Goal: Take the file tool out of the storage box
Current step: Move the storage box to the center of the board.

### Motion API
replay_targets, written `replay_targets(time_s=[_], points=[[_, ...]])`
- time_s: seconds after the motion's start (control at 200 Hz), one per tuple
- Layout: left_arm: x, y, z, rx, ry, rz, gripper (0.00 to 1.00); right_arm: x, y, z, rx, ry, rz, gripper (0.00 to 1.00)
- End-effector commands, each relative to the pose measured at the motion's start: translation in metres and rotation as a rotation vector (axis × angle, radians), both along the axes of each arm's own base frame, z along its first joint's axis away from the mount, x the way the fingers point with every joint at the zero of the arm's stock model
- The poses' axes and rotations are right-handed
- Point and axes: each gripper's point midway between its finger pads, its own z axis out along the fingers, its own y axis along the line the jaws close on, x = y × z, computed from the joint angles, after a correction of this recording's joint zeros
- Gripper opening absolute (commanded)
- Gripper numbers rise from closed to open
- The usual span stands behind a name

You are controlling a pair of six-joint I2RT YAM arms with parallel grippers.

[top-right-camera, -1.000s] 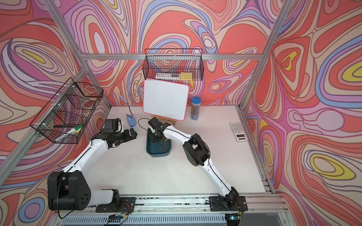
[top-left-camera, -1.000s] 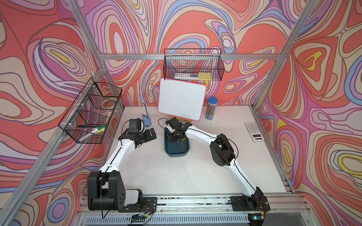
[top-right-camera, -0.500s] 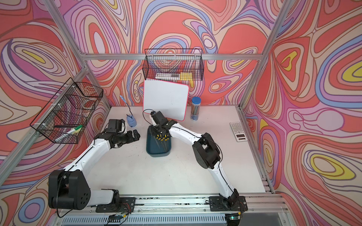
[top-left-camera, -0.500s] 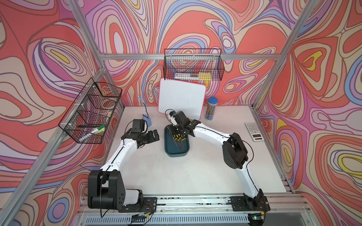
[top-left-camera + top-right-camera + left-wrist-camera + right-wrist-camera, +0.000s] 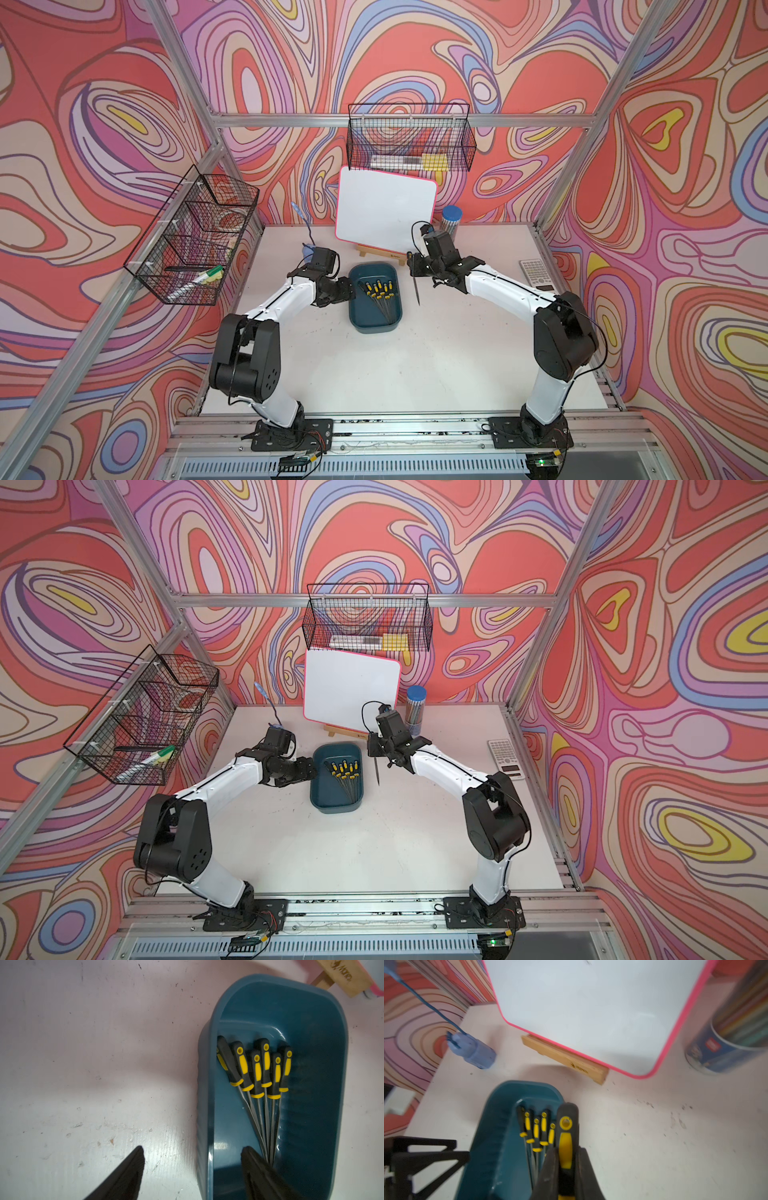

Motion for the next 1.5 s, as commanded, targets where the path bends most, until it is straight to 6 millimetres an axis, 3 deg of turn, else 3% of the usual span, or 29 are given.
replay_targets(time_s=[0.0, 0.075, 0.195, 0.336, 0.346, 0.411, 0.446, 0.701, 1.047, 1.217, 1.332, 1.492], points=[[0.0, -0.001, -0.007, 0.025, 0.042, -0.004, 0.58, -0.013, -0.029, -0.005, -0.062, 0.013, -0.054, 0.02], [0.003, -0.003, -0.011, 0.037, 0.055, -0.006, 0.41, -0.02, -0.043, -0.019, -0.098, 0.039, -0.079, 0.02], [0.005, -0.006, -0.017, 0.062, 0.073, -0.019, 0.36, -0.026, -0.054, -0.039, -0.135, 0.09, -0.112, 0.01], [0.006, -0.005, -0.02, 0.09, 0.079, -0.022, 0.23, -0.028, -0.05, -0.052, -0.109, 0.138, -0.123, 0.0], [0.006, -0.004, -0.019, 0.093, 0.077, -0.022, 0.22, -0.029, -0.05, -0.061, -0.116, 0.157, -0.123, 0.0], [0.006, -0.002, -0.019, 0.107, 0.077, -0.017, 0.07, -0.028, -0.046, -0.071, -0.104, 0.187, -0.125, 0.0], [0.005, -0.001, -0.019, 0.115, 0.076, -0.017, 0.04, -0.027, -0.045, -0.072, -0.097, 0.195, -0.133, 0.0], [-0.004, 0.017, -0.014, 0.213, 0.073, -0.027, 0.0, -0.023, -0.032, -0.081, -0.059, 0.255, -0.163, 0.0], [-0.013, 0.029, -0.009, 0.27, 0.049, -0.074, 0.0, -0.027, 0.027, -0.101, -0.043, 0.295, -0.1, 0.01], [-0.014, 0.03, -0.004, 0.26, 0.034, -0.085, 0.0, -0.021, 0.034, -0.113, -0.068, 0.297, -0.11, 0.01], [-0.013, 0.029, -0.003, 0.249, 0.025, -0.08, 0.04, -0.019, 0.032, -0.118, -0.087, 0.294, -0.115, 0.02], [-0.012, 0.027, -0.005, 0.234, 0.024, -0.074, 0.22, -0.02, 0.03, -0.128, -0.109, 0.309, -0.112, 0.06]])
